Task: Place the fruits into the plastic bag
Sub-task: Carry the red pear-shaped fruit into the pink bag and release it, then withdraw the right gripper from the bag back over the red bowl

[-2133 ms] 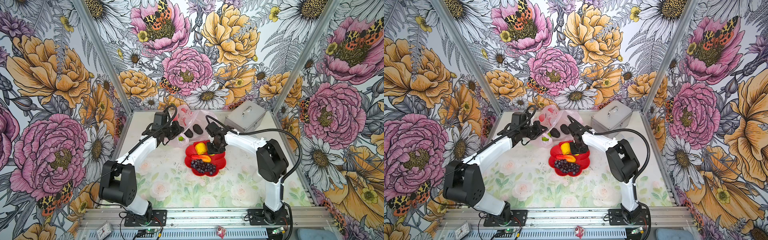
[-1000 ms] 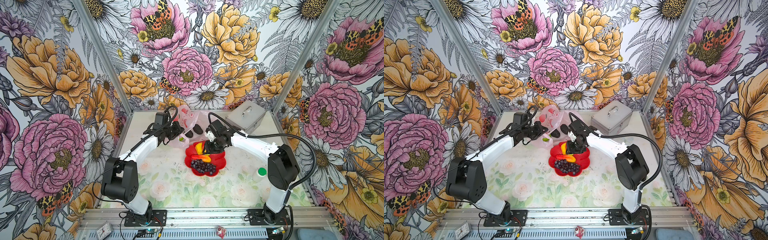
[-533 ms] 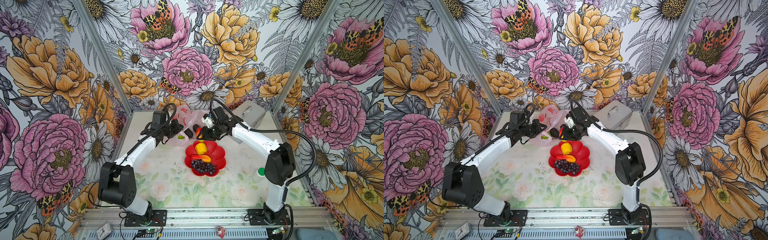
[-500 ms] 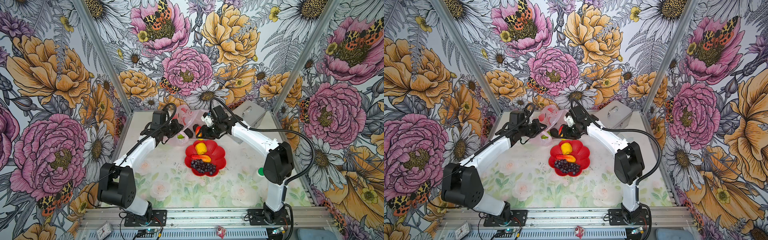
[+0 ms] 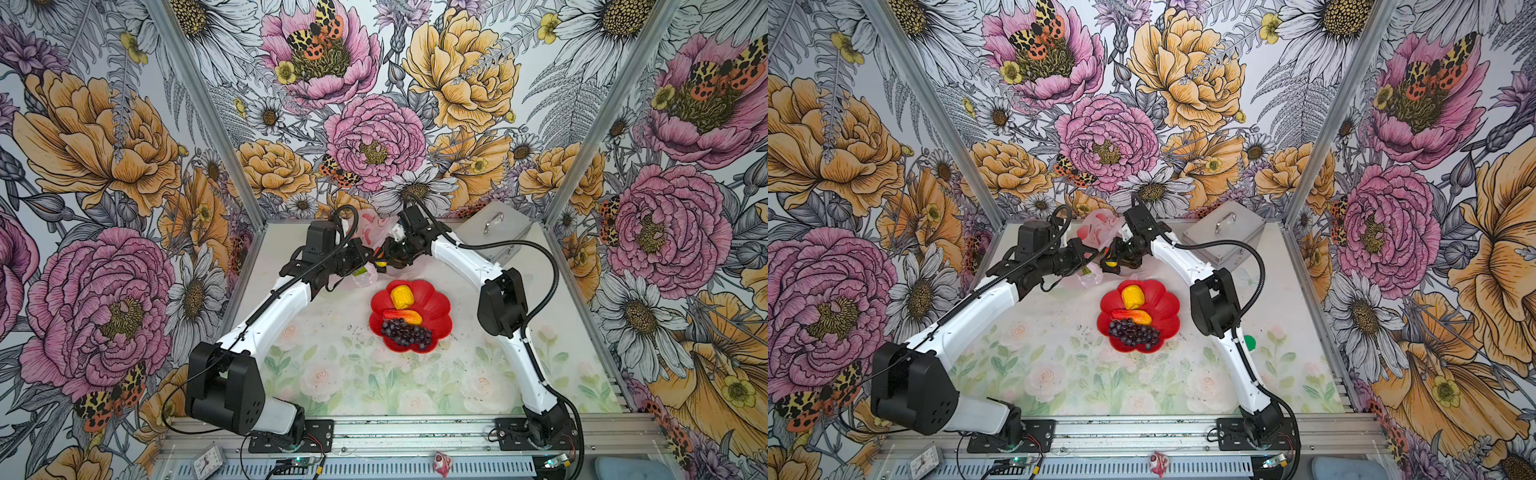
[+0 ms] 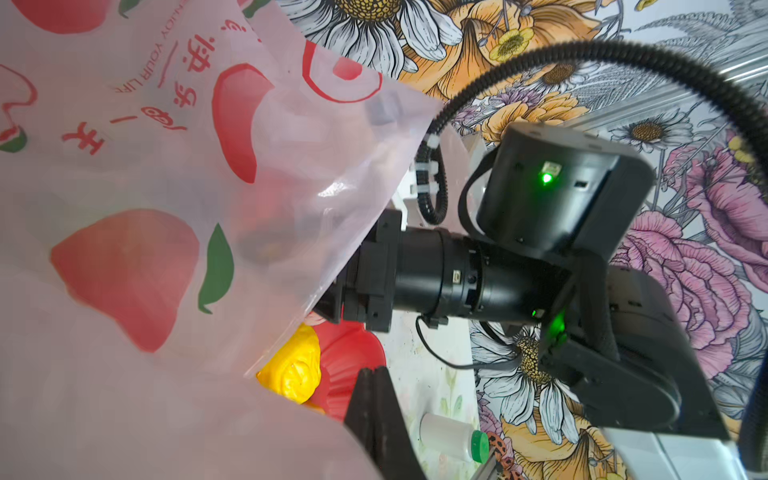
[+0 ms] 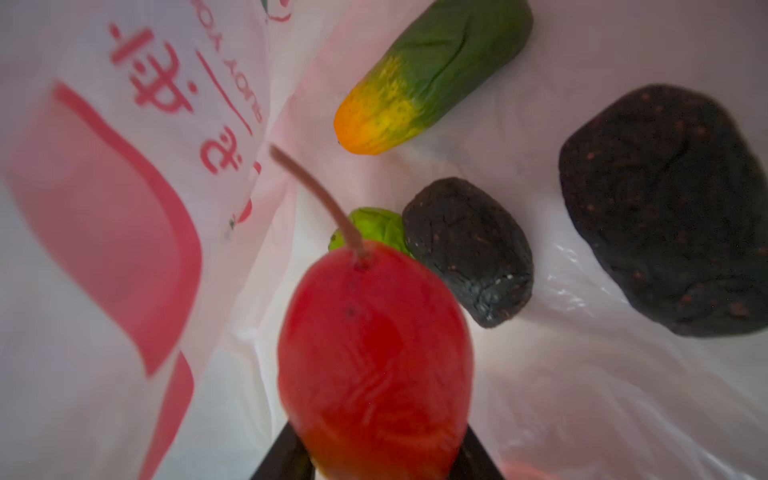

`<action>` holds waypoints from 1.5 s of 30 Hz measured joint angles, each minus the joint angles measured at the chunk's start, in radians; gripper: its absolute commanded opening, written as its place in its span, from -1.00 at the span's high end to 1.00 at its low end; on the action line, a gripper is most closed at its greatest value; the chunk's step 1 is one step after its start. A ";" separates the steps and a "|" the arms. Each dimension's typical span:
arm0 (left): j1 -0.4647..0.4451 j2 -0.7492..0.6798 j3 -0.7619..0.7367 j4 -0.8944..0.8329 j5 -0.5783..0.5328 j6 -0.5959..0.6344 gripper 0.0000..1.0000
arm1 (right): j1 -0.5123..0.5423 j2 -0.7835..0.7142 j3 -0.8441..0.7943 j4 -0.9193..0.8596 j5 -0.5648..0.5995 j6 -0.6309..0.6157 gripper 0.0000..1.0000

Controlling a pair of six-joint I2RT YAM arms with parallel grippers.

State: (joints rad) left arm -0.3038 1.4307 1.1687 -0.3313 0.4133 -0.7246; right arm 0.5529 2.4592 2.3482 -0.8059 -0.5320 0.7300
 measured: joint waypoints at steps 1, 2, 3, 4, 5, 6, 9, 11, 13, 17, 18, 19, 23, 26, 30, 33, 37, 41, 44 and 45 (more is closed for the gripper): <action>0.000 -0.002 0.000 -0.010 0.000 0.005 1.00 | 0.000 0.020 0.033 0.001 0.000 0.021 0.32; 0.000 -0.005 0.000 -0.016 0.000 0.010 1.00 | 0.000 0.035 0.059 0.003 0.003 0.039 0.31; 0.000 -0.009 0.000 -0.022 0.000 0.017 1.00 | 0.000 0.052 0.086 0.004 0.007 0.058 0.31; 0.000 -0.015 0.000 -0.027 0.000 0.019 1.00 | 0.000 0.072 0.119 0.005 0.011 0.080 0.30; 0.000 -0.019 0.000 -0.029 0.000 0.022 1.00 | 0.000 0.089 0.144 0.007 0.014 0.096 0.29; 0.001 -0.024 0.000 -0.031 0.000 0.024 1.00 | 0.000 0.108 0.171 0.014 0.019 0.115 0.28; 0.001 -0.027 0.000 -0.032 0.005 0.026 1.00 | 0.000 0.159 0.225 0.050 0.029 0.169 0.23; 0.002 -0.026 0.000 -0.032 0.006 0.026 1.00 | 0.000 0.186 0.234 0.092 0.032 0.209 0.18; 0.007 -0.026 0.000 -0.029 0.011 0.025 1.00 | -0.005 0.210 0.234 0.137 0.033 0.252 0.07; 0.025 -0.014 0.000 -0.010 0.024 0.016 1.00 | -0.011 0.263 0.252 0.227 0.030 0.319 -0.25; 0.029 -0.008 0.000 -0.006 0.026 0.015 1.00 | -0.011 0.274 0.262 0.241 0.029 0.326 -0.30; 0.033 -0.002 0.001 -0.001 0.027 0.013 1.00 | -0.012 0.281 0.270 0.251 0.027 0.330 -0.34; 0.036 0.021 0.006 0.015 0.030 0.005 1.00 | -0.021 0.282 0.285 0.288 0.007 0.321 -0.47; 0.040 0.032 0.010 0.022 0.031 -0.002 1.00 | -0.023 0.260 0.266 0.306 -0.009 0.309 -0.50; 0.058 0.032 0.011 0.029 0.030 -0.002 1.00 | -0.022 0.160 0.131 0.321 -0.024 0.282 -0.56; 0.087 0.031 0.011 0.032 0.030 -0.008 1.00 | -0.016 0.057 -0.003 0.323 -0.034 0.257 -0.73; 0.129 0.016 0.000 0.037 0.030 -0.013 1.00 | 0.006 -0.085 -0.174 0.325 -0.039 0.216 -0.99; 0.151 -0.002 -0.022 0.037 0.030 -0.021 1.00 | 0.032 -0.212 -0.301 0.325 -0.031 0.171 -0.99; 0.152 -0.004 -0.034 0.040 0.030 -0.029 1.00 | 0.051 -0.299 -0.383 0.326 -0.010 0.134 -0.99; 0.152 -0.004 -0.037 0.040 0.030 -0.029 1.00 | 0.057 -0.328 -0.411 0.325 -0.003 0.122 -0.99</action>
State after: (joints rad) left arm -0.1520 1.4269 1.1313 -0.2913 0.4435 -0.7532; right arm 0.6098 2.1311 1.9369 -0.4805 -0.5354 0.8524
